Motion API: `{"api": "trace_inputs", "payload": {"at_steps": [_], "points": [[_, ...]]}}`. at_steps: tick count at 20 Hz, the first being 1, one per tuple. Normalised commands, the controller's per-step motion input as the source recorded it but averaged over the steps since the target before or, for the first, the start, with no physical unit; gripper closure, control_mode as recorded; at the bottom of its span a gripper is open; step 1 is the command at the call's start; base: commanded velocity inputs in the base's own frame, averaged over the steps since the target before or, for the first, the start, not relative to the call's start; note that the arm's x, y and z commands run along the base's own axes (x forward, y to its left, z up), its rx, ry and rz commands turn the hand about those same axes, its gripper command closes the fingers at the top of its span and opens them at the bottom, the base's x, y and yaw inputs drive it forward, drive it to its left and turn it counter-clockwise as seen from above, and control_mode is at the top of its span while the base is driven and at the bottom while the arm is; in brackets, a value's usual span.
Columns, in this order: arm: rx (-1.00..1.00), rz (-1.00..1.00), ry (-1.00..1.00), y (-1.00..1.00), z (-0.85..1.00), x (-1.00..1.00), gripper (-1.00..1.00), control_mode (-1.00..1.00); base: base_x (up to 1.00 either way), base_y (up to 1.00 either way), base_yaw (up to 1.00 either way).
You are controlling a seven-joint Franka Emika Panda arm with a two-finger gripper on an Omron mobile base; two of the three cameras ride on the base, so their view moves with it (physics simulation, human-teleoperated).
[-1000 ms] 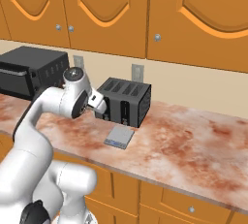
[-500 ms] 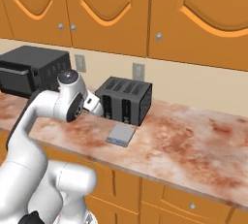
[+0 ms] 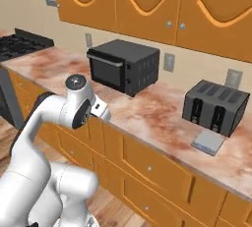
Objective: Take the fish from the fridge and place it on the digital scale on the counter by the fridge. Wait a few seconds for a reading, then move it to the plate on the dining counter.
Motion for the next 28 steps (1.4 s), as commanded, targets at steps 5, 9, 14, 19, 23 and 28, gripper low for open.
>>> {"api": "trace_inputs", "payload": {"at_steps": [5, 9, 14, 19, 23, 28], "points": [[0.00, 0.00, 0.00, 0.00, 0.00, 0.00, 1.00, 1.00, 0.00, 0.39, 0.96], [0.00, 0.00, 0.00, 0.00, 0.00, 0.00, 1.00, 1.00, 0.05, 0.37, 0.92], [0.00, 0.00, 0.00, 0.00, 0.00, 0.00, 1.00, 1.00, 0.53, 0.22, 0.85], [0.00, 0.00, 0.00, 0.00, 0.00, 0.00, 1.00, 1.00, 1.00, -0.10, 0.50], [0.00, 0.00, 0.00, 0.00, 0.00, 0.00, 1.00, 1.00, 1.00, -0.45, 0.01], [0.00, 0.00, 0.00, 0.00, 0.00, 0.00, 1.00, 1.00, 1.00, -0.47, 0.00]]}}
